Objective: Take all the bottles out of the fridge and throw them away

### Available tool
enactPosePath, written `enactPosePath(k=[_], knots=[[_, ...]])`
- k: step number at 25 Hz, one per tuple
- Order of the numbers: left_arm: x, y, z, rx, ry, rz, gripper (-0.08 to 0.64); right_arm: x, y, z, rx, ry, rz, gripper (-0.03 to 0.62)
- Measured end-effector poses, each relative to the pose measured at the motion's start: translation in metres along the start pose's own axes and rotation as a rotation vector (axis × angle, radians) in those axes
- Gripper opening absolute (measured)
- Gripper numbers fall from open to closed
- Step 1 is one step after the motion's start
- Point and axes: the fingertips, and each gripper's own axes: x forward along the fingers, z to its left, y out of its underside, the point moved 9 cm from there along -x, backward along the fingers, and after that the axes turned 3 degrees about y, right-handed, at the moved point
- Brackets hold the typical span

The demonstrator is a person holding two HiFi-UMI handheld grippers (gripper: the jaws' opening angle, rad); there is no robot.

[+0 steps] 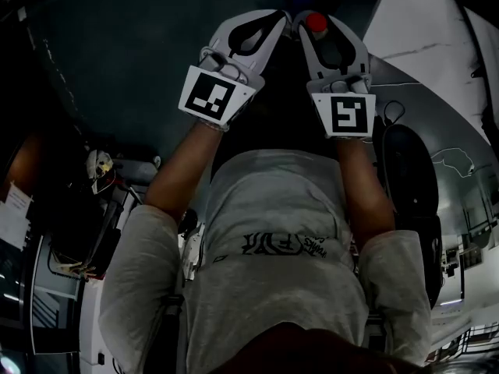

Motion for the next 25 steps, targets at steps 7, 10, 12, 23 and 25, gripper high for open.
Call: enactPosePath(k=[7,10,12,23,25], knots=[[0.013,0.024,0.004,-0.004,0.005,-0.002,0.009,0.014,0.029,-0.003,-0.03,0.022,-0.02,0.15],[0.019,0.035,0.006,-0.007,0.001,-0.002,0.009,0.019,0.041,-0.005,-0.054,0.024,-0.023,0.15],[0.021,0.043,0.009,-0.01,-0.003,-0.003,0.009,0.023,0.048,-0.006,-0.072,0.025,-0.029,0.15],[0.05,0.072,0.005,-0.004,0.021,-0.015,0.009,0.028,0.084,-0.022,-0.094,0.064,-0.042,0.15],[0.053,0.077,0.007,-0.006,0.021,-0.018,0.009,0.03,0.089,-0.022,-0.101,0.068,-0.038,0.15]])
